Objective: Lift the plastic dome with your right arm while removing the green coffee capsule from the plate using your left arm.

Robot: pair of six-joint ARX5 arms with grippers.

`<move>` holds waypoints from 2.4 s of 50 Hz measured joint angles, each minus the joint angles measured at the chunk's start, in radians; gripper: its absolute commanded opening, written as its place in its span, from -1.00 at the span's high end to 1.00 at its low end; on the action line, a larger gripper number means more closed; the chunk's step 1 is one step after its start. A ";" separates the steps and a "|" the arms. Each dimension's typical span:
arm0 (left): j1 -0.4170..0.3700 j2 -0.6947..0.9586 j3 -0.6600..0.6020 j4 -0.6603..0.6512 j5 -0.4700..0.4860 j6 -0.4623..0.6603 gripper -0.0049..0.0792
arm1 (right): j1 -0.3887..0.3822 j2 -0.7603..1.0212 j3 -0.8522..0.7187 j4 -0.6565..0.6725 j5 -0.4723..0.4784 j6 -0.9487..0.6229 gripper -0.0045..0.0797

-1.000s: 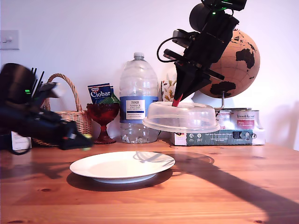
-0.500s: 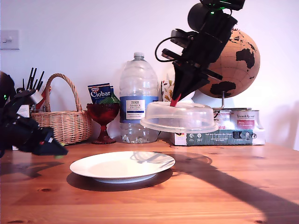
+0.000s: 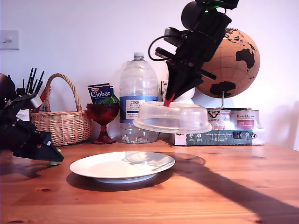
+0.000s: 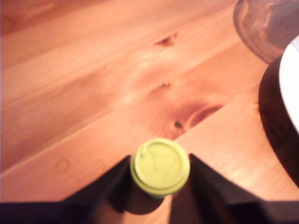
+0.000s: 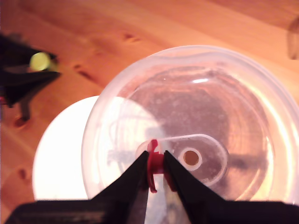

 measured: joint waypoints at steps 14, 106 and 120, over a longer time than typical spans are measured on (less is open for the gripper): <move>0.000 0.000 0.000 0.000 0.008 -0.002 -0.24 | 0.035 0.000 0.000 0.000 0.000 0.000 0.92; 0.008 -0.383 0.000 -0.258 0.140 -0.075 0.94 | 0.184 0.001 0.000 -0.013 -0.025 0.001 0.92; 0.007 -0.383 0.000 -0.252 0.150 -0.076 0.94 | 0.184 0.032 0.000 -0.014 -0.025 0.003 0.92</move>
